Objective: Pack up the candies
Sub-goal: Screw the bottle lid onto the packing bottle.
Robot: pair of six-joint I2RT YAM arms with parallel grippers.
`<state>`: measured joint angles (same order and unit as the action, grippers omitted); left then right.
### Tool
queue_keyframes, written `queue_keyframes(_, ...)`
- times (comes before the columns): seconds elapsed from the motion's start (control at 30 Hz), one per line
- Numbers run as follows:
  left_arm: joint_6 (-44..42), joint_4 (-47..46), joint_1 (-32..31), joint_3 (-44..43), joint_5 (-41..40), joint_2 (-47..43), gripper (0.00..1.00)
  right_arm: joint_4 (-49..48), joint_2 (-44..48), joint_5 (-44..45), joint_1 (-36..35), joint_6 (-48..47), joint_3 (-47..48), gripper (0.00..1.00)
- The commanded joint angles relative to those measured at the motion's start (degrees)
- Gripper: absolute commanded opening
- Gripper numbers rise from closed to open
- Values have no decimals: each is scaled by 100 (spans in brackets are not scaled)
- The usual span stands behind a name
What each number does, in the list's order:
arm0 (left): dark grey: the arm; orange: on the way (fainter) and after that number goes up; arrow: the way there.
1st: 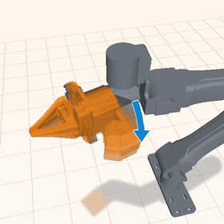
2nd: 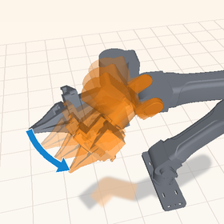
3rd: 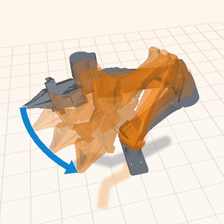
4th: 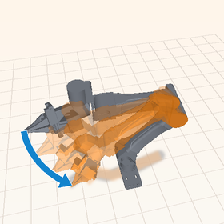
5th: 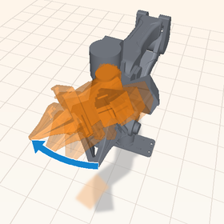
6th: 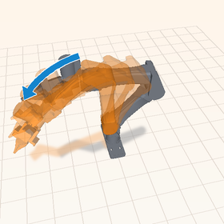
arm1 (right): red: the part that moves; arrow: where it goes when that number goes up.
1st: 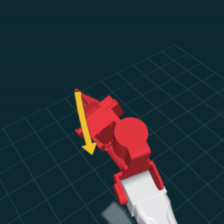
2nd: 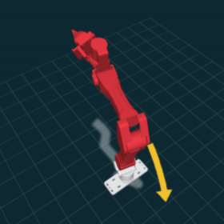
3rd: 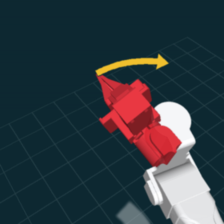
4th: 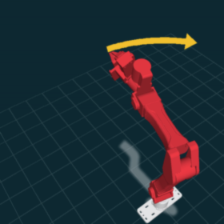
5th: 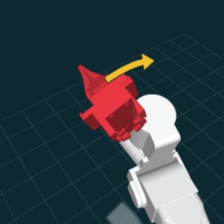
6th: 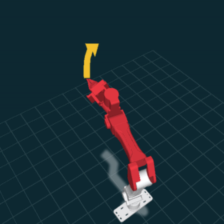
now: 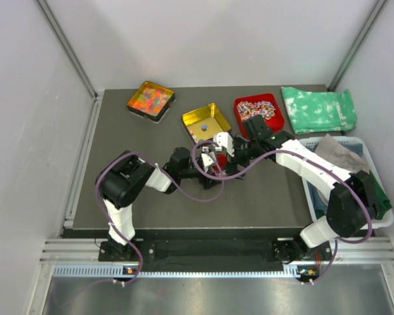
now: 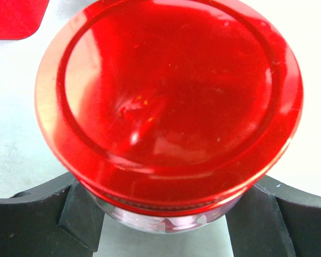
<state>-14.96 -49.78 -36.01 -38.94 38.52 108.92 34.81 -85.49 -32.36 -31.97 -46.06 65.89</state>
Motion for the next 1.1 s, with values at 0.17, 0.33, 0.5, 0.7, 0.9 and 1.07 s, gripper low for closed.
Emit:
queue_keyframes(0.17,-209,812,-55,53,-135,252,59,44,33,-33,50,-632,337,98)
queue_keyframes(0.33,-209,838,-55,36,-135,252,59,123,164,-165,50,-676,249,94)
queue_keyframes(0.5,-209,865,-55,18,-135,270,59,167,305,-201,-73,-650,82,88)
queue_keyframes(0.7,-200,891,-55,0,-161,287,59,254,525,-130,-292,-597,-93,85)
queue_keyframes(0.9,-200,891,-55,0,-170,278,59,9,578,10,-389,-447,-357,85)
queue_keyframes(1.07,-209,882,-55,9,-161,261,58,-202,569,19,-398,-307,-384,84)
